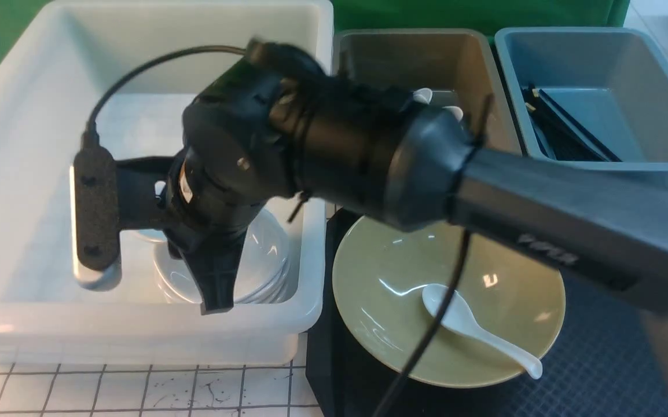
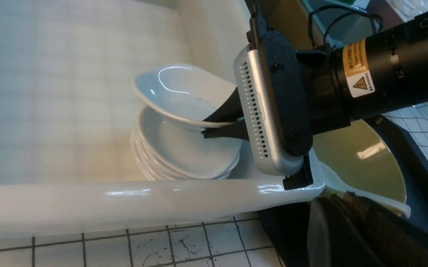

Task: On white black table put chopsticks spoon bowls plates into blue grey white boxes.
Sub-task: 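Place the white bowl into the white bin on top of the stacked bowls with the right gripper, then pick up the spoon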

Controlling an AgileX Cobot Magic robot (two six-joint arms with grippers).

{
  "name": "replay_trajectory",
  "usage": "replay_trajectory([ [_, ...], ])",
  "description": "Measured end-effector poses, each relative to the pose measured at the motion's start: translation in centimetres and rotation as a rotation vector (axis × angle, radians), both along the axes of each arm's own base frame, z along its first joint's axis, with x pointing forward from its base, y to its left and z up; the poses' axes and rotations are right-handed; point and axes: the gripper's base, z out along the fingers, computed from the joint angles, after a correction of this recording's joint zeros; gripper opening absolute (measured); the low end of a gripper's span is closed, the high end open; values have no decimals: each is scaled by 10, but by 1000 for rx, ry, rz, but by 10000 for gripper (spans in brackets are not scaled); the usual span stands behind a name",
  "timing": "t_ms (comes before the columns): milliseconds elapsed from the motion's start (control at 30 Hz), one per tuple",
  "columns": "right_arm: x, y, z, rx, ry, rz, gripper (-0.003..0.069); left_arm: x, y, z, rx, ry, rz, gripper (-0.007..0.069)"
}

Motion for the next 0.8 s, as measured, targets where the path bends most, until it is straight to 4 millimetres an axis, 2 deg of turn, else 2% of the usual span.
replay_trajectory([
  [300, 3, 1, -14, -45, 42, -52, 81, 0, -2, 2, -11, -18, -28, -1],
  [367, 3, 1, -17, -43, 55, -73, 120, -1, -4, 3, -24, -25, -45, -1],
  [500, 3, 0, -16, -51, 79, -108, 268, -2, -7, 4, -40, -35, -71, -1],
  [600, 1, -4, -8, -76, 100, -128, 393, -2, -8, 5, -54, -36, -84, -1],
  [667, -2, -8, 6, -95, 117, -144, 470, -2, -9, 6, -65, -45, -89, -1],
  [733, -6, -15, 20, -112, 134, -164, 504, -2, -9, 7, -73, -54, -91, -1],
  [800, -9, -21, 44, -70, 121, -201, 518, -2, -10, 9, -84, -74, -94, -1],
])
